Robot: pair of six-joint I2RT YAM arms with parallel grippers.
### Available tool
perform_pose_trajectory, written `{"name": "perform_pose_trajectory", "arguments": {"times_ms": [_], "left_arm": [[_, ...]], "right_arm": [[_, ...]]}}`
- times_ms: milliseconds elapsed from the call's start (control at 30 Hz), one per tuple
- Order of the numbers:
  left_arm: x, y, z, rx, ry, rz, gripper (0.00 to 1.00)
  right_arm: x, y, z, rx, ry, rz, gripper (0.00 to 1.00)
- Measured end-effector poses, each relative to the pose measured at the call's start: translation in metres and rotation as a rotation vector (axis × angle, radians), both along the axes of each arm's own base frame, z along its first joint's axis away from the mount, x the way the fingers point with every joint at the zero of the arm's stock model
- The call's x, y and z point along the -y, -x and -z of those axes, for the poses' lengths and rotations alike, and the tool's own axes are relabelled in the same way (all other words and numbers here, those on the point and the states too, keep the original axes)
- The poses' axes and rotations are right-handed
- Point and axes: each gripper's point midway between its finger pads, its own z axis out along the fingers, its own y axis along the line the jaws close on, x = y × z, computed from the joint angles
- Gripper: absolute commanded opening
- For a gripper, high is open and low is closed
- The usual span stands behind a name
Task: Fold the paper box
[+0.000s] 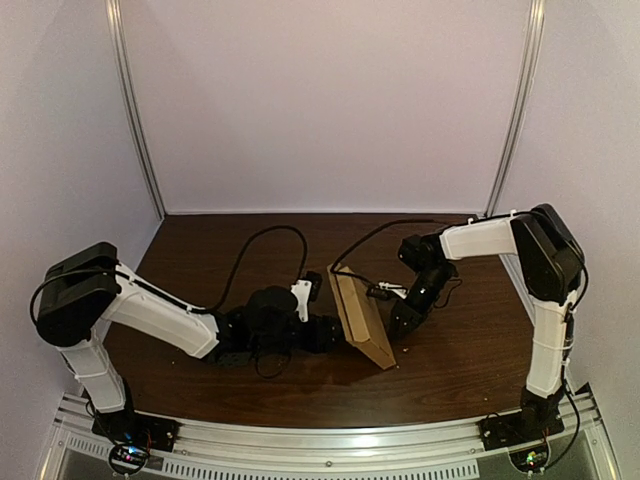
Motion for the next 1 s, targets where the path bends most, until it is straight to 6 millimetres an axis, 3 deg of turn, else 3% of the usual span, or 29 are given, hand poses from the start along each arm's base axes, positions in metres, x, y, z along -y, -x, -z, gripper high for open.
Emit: {"name": "perform_pose_trajectory", "arguments": {"times_ms": [400,600,733,1000], "left_arm": [[0.005,-0.015,-0.016,0.072,-0.062,-0.031,0.61],[0.008,-0.028,-0.032,0.113,-0.127,-0.066,0.61],[0.003,-0.034,-0.032,0.118,-0.179,-0.104,0.61],[-0.01,-0.055,-0.034,0.109,-0.217,-0.171,0.61]], "right_arm": [[-0.009,0.014,-0.021,-0.099,-0.115,0.035,0.34],[0.011,-0.008,-0.037,-0.062,-0.14,0.118,0.36],[0.024,-0.019,-0.039,-0.055,-0.141,0.165,0.36],[0.023,-0.009,-0.064,0.0,-0.208,0.143,0.36]]}}
